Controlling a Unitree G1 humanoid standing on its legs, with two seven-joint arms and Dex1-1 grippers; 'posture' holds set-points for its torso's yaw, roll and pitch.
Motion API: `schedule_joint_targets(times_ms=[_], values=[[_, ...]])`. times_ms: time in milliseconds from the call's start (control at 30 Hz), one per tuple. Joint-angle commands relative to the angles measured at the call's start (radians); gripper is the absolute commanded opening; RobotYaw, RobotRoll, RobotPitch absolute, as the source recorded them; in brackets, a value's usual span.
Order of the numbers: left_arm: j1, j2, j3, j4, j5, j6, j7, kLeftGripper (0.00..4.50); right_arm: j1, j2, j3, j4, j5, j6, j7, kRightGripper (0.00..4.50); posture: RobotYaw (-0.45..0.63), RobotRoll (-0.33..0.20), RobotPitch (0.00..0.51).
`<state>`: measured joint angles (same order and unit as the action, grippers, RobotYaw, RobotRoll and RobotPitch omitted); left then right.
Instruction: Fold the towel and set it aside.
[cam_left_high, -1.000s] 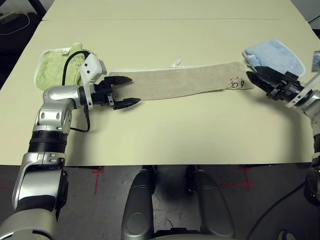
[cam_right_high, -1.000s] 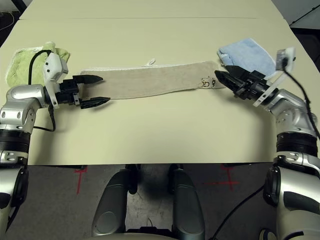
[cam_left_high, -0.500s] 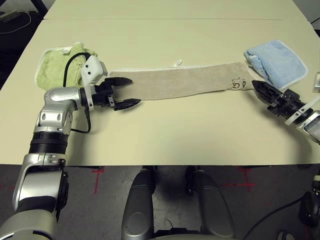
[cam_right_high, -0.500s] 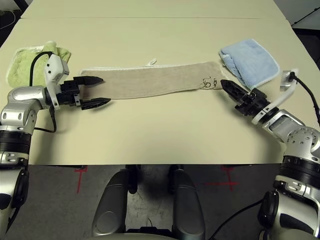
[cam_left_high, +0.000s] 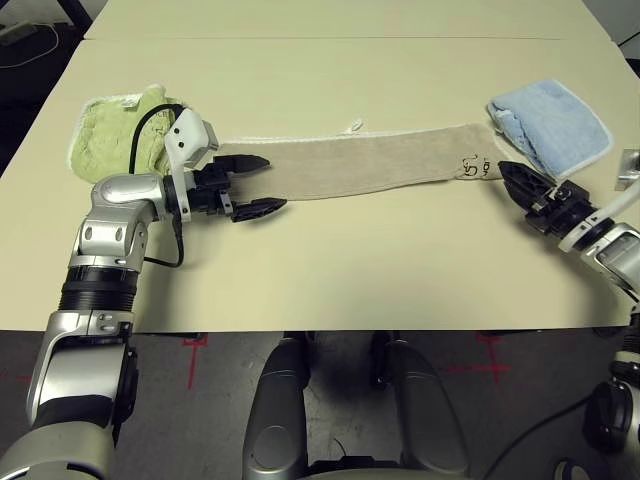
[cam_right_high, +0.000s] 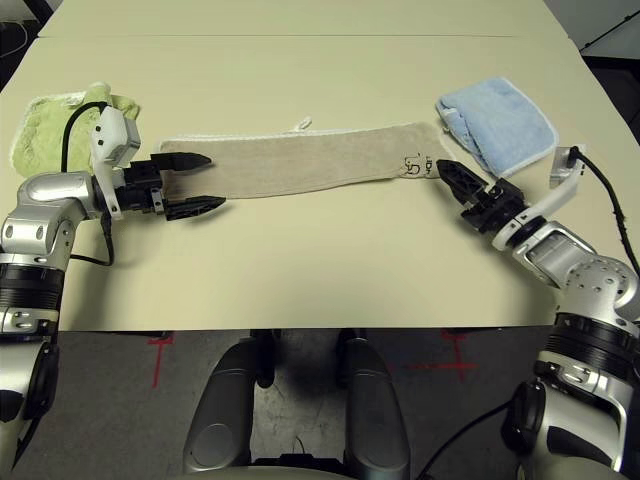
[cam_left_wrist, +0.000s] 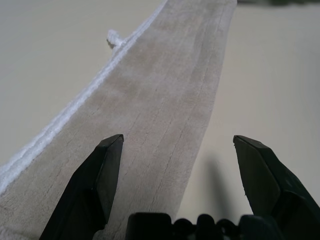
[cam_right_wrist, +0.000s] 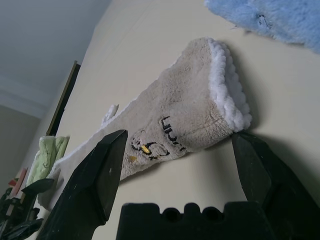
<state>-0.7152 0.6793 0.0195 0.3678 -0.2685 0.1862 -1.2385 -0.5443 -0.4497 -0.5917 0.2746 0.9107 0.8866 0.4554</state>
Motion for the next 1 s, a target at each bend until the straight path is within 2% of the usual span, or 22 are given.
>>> schedule_joint_targets(times_ms=[33,233,300,367,667,1000], values=[[0.021,0.007,-0.01,-0.029,-0.004,0.013,-0.003,4.45,-0.008,0.013,0.011,0.068,-0.038,-0.04,-0.033,4.49,0.04,0.0,0.294],[0.029,0.01,-0.007,-0.039,-0.005,0.021,0.0,4.45,-0.031,0.016,0.022,0.097,-0.039,-0.059,-0.045,4.49,0.04,0.0,0.295],[0.031,0.01,-0.007,-0.041,-0.004,0.022,0.001,4.5,-0.03,0.015,0.029,0.096,-0.04,-0.059,-0.045,4.12,0.04,0.0,0.295],[0.032,0.01,-0.007,-0.041,-0.004,0.023,0.002,4.5,-0.028,0.014,0.03,0.092,-0.034,-0.054,-0.046,3.58,0.04,0.0,0.295],[0.036,0.007,-0.009,-0.045,-0.003,0.028,0.004,4.5,-0.017,0.001,0.019,0.073,-0.017,-0.047,-0.051,0.13,0.03,0.0,0.292],[0.039,0.009,-0.01,-0.051,-0.003,0.039,0.0,4.5,0.041,-0.023,-0.008,-0.01,0.031,-0.017,-0.062,0.06,0.03,0.0,0.285]])
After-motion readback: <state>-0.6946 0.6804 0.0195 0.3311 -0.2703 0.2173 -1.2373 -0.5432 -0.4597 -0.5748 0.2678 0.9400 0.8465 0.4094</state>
